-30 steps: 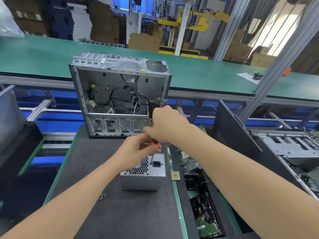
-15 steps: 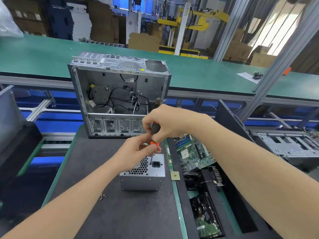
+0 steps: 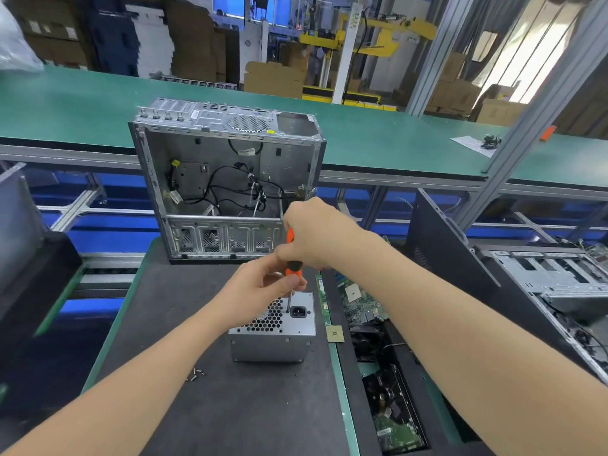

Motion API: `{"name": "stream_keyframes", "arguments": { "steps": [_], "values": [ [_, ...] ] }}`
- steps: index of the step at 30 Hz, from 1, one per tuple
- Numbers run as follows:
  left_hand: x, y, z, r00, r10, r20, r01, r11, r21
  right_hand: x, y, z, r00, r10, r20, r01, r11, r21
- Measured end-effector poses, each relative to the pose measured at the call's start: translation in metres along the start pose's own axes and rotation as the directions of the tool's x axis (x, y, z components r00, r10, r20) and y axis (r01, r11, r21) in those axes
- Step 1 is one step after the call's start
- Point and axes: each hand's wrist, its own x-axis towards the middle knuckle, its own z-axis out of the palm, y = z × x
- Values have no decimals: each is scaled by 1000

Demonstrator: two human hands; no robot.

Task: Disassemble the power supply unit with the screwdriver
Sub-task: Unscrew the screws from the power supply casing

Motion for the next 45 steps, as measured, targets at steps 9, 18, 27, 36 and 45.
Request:
{"name": "stream_keyframes", "arguments": {
  "steps": [9, 18, 27, 36, 45],
  "values": [
    [0, 1, 0, 1000, 3, 3, -3, 1000, -1, -3, 10, -24, 908, -331, 256, 338, 941, 19],
    [-1, 3, 2, 1000, 5, -13, -4, 1000, 7, -10, 6, -13, 974, -144, -172, 144, 990, -13],
    [-1, -2, 1, 1000, -14, -20, 13, 999, -36, -2, 2, -2, 999, -44, 28, 44, 999, 8],
    [-1, -1, 2, 1000, -18, -8, 18, 1000, -16, -2, 5, -21, 882, -385, 271, 396, 918, 17],
    [-2, 2, 4, 1000, -9, -7, 9, 1000, 4, -10, 4, -30, 964, -262, 51, 264, 963, -54]
  ]
}}
